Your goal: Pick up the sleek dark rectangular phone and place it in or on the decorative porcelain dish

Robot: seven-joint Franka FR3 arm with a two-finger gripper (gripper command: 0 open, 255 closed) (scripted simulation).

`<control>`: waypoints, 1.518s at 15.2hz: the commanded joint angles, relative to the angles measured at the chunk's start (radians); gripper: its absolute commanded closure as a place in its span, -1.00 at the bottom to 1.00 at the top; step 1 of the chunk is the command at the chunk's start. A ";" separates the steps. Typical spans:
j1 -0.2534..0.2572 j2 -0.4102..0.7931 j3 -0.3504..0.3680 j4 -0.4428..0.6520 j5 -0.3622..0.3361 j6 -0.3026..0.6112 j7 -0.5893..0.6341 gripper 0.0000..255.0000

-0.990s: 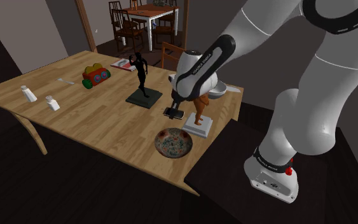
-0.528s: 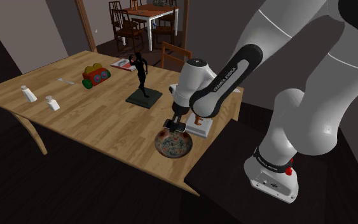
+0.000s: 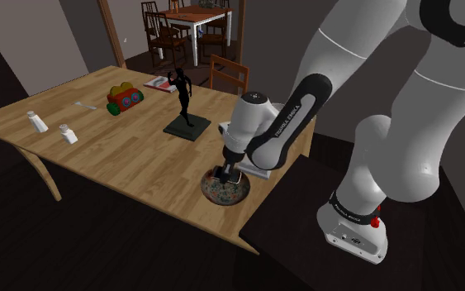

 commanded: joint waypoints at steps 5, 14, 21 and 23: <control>-0.017 0.119 0.064 0.014 0.209 0.104 -0.160 1.00; -0.084 0.167 0.147 0.025 0.280 0.143 -0.217 1.00; -0.084 0.167 0.147 0.025 0.280 0.143 -0.217 -1.00; 0.059 0.055 -0.037 -0.013 0.106 0.067 -0.082 -1.00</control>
